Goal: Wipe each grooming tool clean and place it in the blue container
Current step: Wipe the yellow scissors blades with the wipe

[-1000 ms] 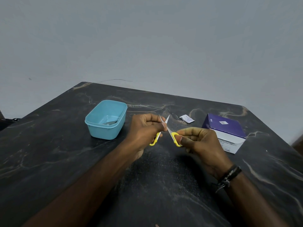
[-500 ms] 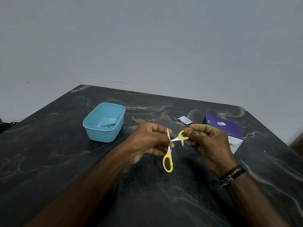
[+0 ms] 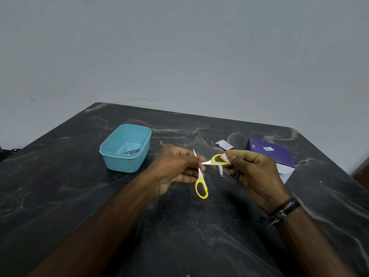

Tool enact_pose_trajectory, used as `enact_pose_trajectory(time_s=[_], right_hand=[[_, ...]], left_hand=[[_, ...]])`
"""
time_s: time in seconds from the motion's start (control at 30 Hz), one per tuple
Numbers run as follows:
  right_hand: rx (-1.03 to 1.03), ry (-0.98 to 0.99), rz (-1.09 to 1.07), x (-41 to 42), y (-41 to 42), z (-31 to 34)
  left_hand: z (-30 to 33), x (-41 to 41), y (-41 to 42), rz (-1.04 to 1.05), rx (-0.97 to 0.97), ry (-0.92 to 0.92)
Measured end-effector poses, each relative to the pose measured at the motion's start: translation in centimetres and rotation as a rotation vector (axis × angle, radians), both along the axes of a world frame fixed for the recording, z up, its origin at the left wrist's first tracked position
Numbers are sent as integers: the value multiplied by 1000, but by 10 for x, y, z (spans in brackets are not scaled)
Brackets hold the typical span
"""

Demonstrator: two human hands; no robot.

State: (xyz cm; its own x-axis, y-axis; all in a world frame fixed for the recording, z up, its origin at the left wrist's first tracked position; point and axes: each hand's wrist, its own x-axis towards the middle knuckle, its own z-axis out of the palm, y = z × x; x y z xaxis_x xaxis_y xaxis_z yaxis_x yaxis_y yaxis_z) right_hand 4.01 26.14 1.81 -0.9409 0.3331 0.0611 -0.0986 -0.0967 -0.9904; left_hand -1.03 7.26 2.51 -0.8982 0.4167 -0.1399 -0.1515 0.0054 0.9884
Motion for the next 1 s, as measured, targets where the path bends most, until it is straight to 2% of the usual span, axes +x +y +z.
enact_pose_trajectory(time_s=[0.17, 0.3, 0.53, 1.0], right_hand=[[20, 24, -43, -1, -1, -1], [93, 94, -70, 2, -3, 0], [131, 204, -105, 4, -9, 3], [33, 149, -118, 2, -10, -2]], left_hand=[[1, -1, -2, -1, -6, 18], [0, 3, 0, -80, -106, 61], [-2, 4, 1, -180, -153, 85], [-4, 9, 8, -98, -1, 15]])
